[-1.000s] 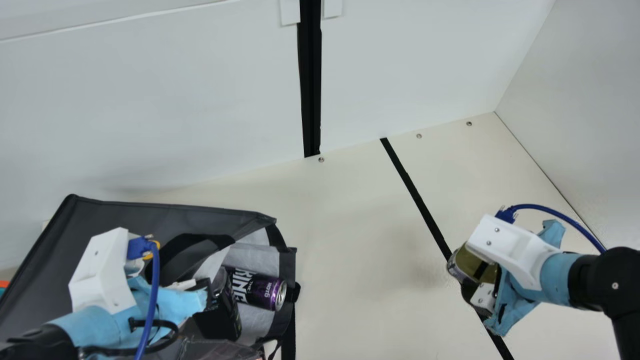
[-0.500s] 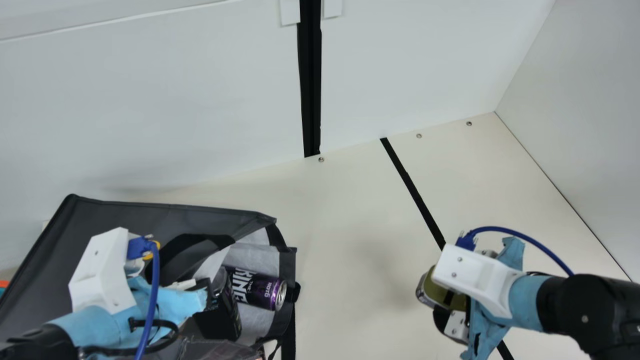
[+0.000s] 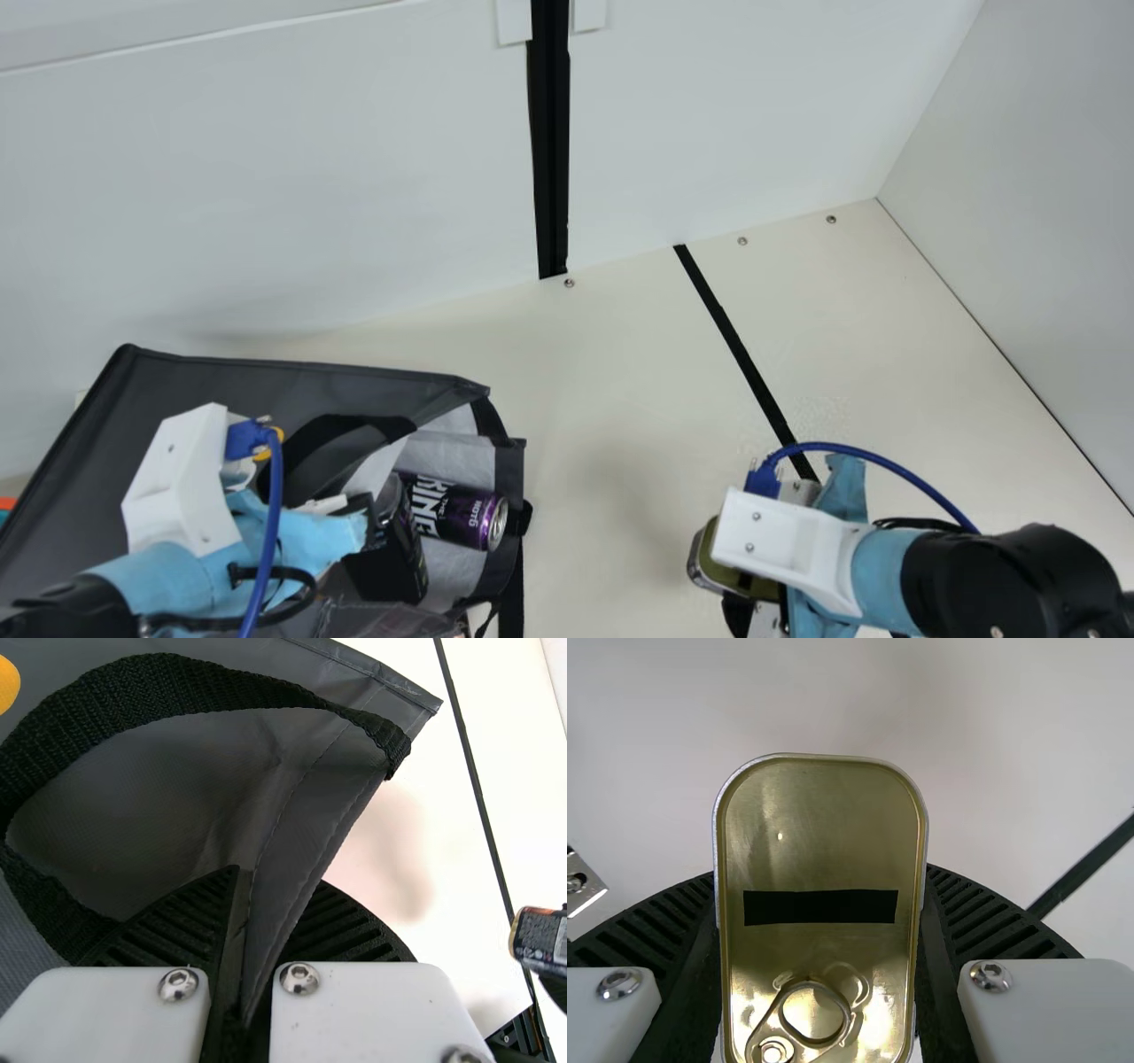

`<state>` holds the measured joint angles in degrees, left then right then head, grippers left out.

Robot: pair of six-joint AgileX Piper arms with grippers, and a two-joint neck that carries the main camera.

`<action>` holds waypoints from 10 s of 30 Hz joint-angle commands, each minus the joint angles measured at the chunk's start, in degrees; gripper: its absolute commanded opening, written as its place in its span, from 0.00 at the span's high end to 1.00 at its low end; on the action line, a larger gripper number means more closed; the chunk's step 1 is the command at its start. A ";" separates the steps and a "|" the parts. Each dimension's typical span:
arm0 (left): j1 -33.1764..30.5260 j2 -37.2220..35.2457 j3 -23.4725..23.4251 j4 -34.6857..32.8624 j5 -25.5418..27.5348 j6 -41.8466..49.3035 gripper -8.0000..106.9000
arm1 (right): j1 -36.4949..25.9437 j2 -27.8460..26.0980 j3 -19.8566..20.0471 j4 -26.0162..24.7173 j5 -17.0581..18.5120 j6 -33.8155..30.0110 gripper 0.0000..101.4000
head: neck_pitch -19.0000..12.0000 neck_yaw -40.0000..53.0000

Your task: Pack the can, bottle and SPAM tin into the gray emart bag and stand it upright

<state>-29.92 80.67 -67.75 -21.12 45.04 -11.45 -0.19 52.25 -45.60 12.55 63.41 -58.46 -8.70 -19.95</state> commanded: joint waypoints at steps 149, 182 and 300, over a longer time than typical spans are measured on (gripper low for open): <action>0.00 0.00 0.00 0.00 0.00 0.00 1.00 | 24.87 46.82 -16.22 61.54 -25.93 -35.78 0.06 | -1.30 -0.05; 0.00 0.00 0.00 0.00 0.00 0.00 1.00 | 10.80 30.72 -5.13 55.91 -15.96 -34.97 0.06 | -1.30 -0.05; 0.00 0.00 0.00 0.00 0.00 0.00 1.00 | -38.29 2.21 -33.22 -7.49 6.49 39.18 0.06 | -1.30 -0.05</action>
<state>-29.92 80.67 -67.75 -21.12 45.04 -11.45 -38.55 54.41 -78.79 5.24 69.86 -19.75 -8.70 -19.86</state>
